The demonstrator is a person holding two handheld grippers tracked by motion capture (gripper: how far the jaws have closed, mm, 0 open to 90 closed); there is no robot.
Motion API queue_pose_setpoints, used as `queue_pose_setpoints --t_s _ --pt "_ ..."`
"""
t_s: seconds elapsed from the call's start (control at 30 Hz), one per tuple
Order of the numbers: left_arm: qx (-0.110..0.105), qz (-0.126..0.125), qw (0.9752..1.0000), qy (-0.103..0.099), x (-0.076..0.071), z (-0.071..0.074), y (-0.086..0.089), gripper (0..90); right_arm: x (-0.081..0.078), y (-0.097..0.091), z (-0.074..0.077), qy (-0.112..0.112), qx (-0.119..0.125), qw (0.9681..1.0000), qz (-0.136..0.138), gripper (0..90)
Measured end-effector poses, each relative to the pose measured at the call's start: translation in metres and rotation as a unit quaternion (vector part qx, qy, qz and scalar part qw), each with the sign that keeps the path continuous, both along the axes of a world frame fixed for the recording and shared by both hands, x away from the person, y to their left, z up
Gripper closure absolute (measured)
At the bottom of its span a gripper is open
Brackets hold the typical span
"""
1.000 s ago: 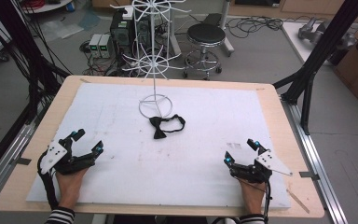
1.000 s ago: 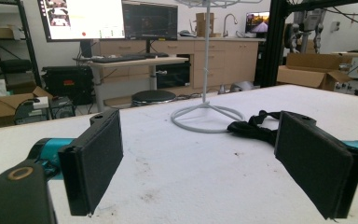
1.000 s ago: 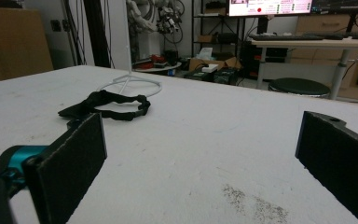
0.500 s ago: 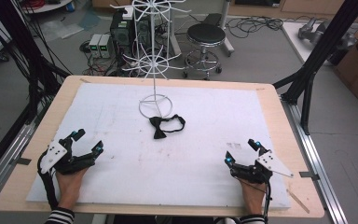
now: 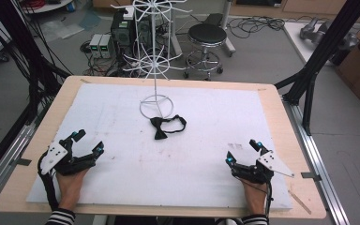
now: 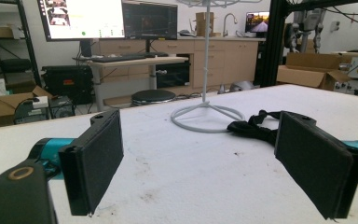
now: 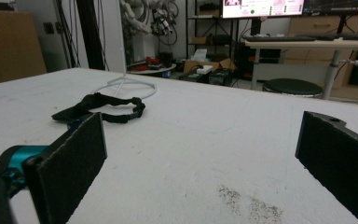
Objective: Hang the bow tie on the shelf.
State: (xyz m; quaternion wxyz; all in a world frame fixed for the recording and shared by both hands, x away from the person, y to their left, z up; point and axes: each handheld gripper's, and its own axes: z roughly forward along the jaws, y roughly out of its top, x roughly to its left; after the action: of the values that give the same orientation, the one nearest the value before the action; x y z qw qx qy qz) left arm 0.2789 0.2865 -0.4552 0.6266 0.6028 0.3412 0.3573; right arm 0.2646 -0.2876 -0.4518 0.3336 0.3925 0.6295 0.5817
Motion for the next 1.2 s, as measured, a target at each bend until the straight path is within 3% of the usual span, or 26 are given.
queue_pose_setpoints --t_s 0.13,0.23,0.57,0.87,1.0,1.07,1.1,1.13,1.2 --pt "-0.001 0.001 1.0000 0.001 0.000 0.000 0.000 16.0 0.006 0.003 0.003 0.020 -0.006 0.9998 0.002 0.8" --pt "0.000 0.001 1.0000 0.001 0.000 0.000 0.000 16.1 0.008 0.005 0.008 0.022 -0.005 0.9997 0.003 0.8" --pt "-0.001 0.000 1.0000 0.001 0.000 0.000 0.000 16.1 0.032 0.038 0.057 0.051 -0.047 0.9967 0.041 0.7" --pt "-0.001 0.002 1.0000 0.002 0.000 0.000 0.000 16.2 0.054 0.064 0.082 0.071 -0.058 0.9938 0.063 0.7" --pt "-0.001 0.002 1.0000 0.001 0.000 0.000 0.000 16.2 0.067 0.080 0.089 0.085 -0.075 0.9903 0.080 0.8" --pt "-0.001 0.002 1.0000 0.002 0.000 0.000 0.000 16.2 0.077 0.094 0.093 0.108 -0.079 0.9863 0.097 0.8" --pt "-0.001 0.002 1.0000 0.002 0.000 0.000 0.000 16.2 0.077 0.094 0.093 0.108 -0.079 0.9863 0.097 0.8" --pt "-0.001 0.002 1.0000 0.002 0.000 0.000 0.000 16.2 0.083 0.104 0.095 0.122 -0.084 0.9831 0.108 0.8" --pt "-0.001 0.001 1.0000 0.002 0.000 0.000 0.000 16.2 0.086 0.109 0.096 0.121 -0.089 0.9824 0.112 0.8"
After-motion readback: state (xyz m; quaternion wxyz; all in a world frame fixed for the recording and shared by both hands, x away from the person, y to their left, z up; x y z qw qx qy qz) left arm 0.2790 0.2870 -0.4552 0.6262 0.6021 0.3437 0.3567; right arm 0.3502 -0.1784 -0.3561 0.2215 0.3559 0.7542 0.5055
